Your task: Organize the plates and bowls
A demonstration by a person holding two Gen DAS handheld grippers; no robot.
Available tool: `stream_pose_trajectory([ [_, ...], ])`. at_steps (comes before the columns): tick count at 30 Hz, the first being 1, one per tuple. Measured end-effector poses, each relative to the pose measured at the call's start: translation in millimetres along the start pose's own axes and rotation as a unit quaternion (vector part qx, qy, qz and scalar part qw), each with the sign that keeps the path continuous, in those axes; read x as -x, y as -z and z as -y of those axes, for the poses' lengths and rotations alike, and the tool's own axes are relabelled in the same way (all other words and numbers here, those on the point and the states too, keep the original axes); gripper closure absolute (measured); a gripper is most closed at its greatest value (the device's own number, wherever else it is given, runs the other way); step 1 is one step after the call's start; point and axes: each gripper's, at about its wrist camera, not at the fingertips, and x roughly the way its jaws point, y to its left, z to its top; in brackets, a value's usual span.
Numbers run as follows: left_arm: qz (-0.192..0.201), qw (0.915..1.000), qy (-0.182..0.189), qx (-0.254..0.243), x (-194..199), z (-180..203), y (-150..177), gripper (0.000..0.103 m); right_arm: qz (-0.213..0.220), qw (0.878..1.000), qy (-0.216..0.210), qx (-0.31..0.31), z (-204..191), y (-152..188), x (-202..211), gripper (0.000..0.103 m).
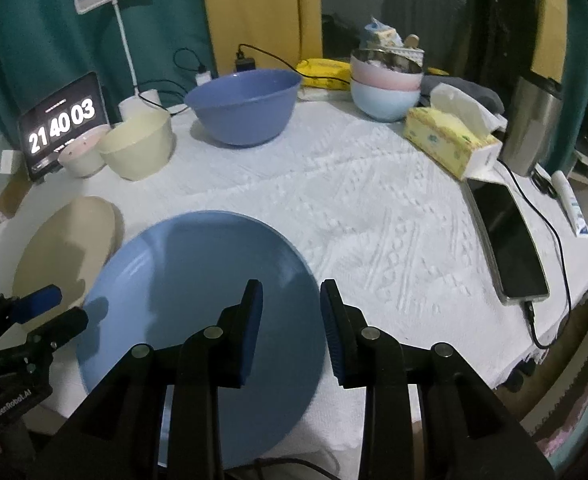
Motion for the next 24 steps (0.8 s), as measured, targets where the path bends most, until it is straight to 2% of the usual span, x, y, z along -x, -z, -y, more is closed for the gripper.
stream_pose_trajectory([
  [7, 0.012, 0.9993, -0.004, 0.036, 10, -25, -4, 0.052, 0.004, 1.0, -0.017, 0.025, -27, -8, 1, 0.071],
  [14, 0.03, 0.9976, -0.009, 0.062, 19, -51, -6, 0.041, 0.006, 0.999, -0.028, 0.046, -51, -18, 2, 0.071],
  [24, 0.04, 0.9951, -0.034, 0.084, 23, -88, -9, 0.041, 0.0, 0.997, -0.036, 0.074, -85, -30, -6, 0.071],
])
